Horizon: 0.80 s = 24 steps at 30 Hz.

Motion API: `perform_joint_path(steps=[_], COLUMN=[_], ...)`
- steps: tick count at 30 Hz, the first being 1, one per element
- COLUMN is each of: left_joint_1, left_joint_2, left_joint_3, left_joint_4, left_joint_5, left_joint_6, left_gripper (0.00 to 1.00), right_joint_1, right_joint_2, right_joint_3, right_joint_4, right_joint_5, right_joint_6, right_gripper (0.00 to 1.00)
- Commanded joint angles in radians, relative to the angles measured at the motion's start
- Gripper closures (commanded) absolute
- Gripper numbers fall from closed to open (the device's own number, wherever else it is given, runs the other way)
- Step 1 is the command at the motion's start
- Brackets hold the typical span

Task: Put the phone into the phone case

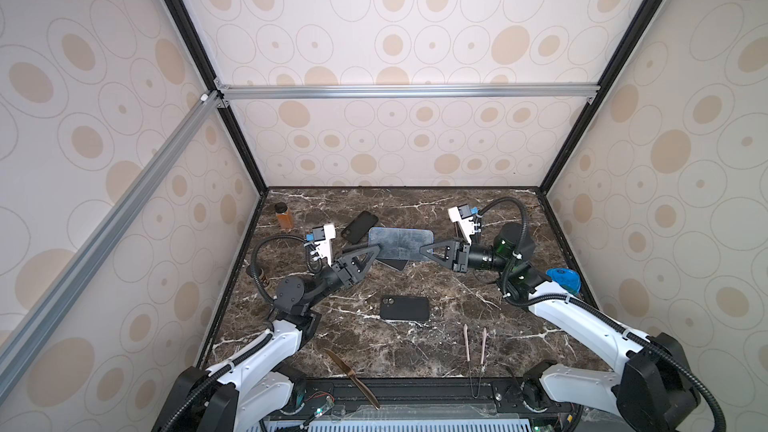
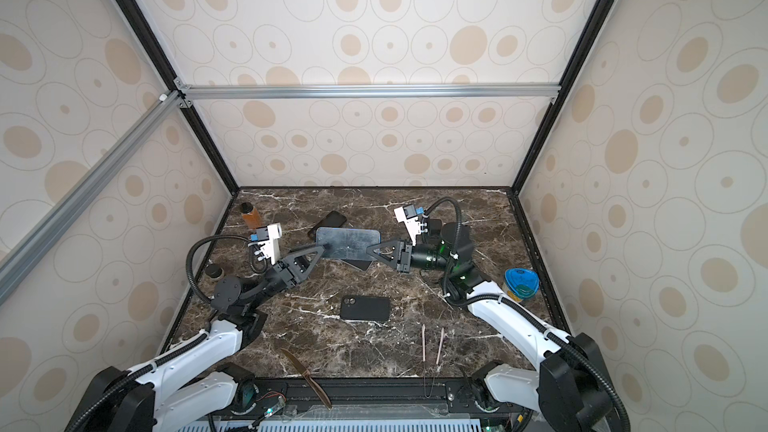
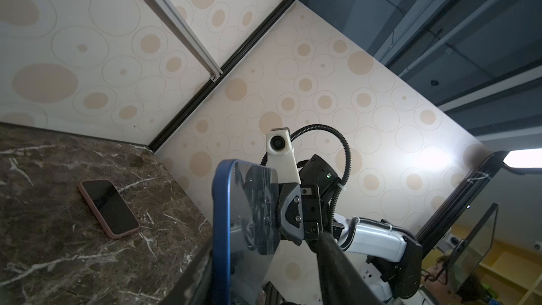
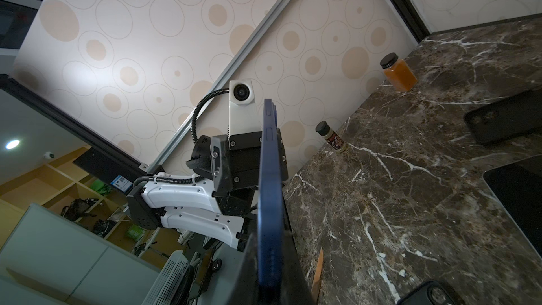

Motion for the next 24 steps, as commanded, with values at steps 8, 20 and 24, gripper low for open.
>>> perform_joint_path(steps=[8,20,24], left_joint_1=[0.003,0.003,0.002], left_joint_2=[-0.168,-0.151,-0.108], left_joint_3=[0.106,0.135,0.112], left_joint_4=[-0.69,-1.063,-1.077], left_joint_5=[-0.125,-0.252,-0.237], left_joint_6=[0.372,0.509,0.499], left_gripper=[0.2,0.23,0.25], right_joint_1=[-0.006,-0.011,-0.01], right_joint_2=[-0.1,-0.133,-0.118], right_joint_3=[0.072,0.101,0.075], right_joint_4=[-0.317,-0.681,-0.731], right_joint_5=[0.155,0.26,0.275], right_joint_6=[-0.166,-0.285,-0.277], right_gripper=[1.0,1.0,1.0])
